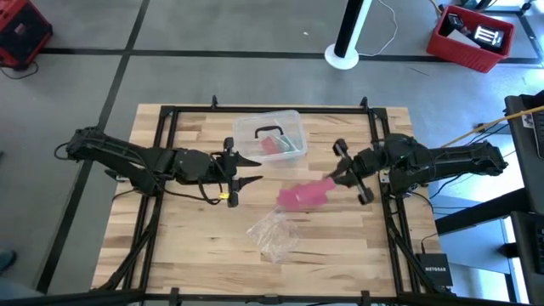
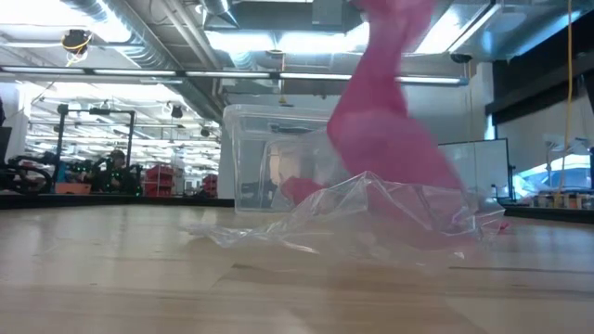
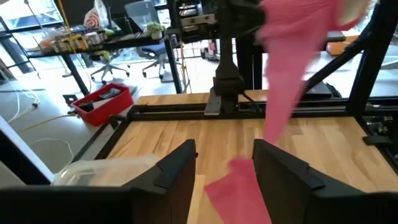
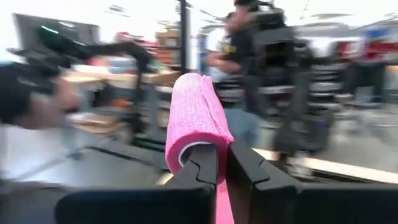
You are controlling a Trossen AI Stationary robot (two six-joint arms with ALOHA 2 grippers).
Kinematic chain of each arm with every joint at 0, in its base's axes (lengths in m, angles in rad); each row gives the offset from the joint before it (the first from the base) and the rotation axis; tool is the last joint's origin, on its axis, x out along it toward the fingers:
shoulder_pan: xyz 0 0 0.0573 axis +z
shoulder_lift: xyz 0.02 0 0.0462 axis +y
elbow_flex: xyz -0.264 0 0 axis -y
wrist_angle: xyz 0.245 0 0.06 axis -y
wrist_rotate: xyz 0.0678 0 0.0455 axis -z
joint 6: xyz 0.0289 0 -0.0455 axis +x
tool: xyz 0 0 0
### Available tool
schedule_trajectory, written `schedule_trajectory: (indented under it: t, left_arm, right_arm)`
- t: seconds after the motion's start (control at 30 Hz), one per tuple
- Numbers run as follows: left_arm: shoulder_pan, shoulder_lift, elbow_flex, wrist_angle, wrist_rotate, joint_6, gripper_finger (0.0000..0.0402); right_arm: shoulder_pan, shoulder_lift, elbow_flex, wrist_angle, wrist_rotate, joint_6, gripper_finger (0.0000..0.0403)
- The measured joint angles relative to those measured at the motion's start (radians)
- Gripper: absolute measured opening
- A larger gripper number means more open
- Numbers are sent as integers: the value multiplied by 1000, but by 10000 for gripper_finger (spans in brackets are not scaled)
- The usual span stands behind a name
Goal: Roll bandage
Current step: Roll the pink bandage
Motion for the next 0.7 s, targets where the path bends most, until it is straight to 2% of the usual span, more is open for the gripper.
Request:
schedule_trajectory:
  t: [0.17, 0.23, 0.4, 0.6, 0.7]
  left_arm:
    - [-16, 44, 0, 63, 30, 48, 155]
    - [-25, 57, 0, 85, 31, 65, 155]
    - [-43, 83, 0, 155, 40, 69, 155]
    - [-47, 137, 0, 319, 41, 68, 155]
    - [-47, 176, 0, 338, 43, 62, 155]
  right_arm:
    - [0, -1, -1, -7, -137, 130, 14]
    - [0, -1, -1, -6, -159, 176, 14]
    - [0, 1, -1, -1, -123, 201, 16]
    - [0, 44, -1, -32, -28, 139, 16]
    - [0, 77, -1, -28, -10, 111, 17]
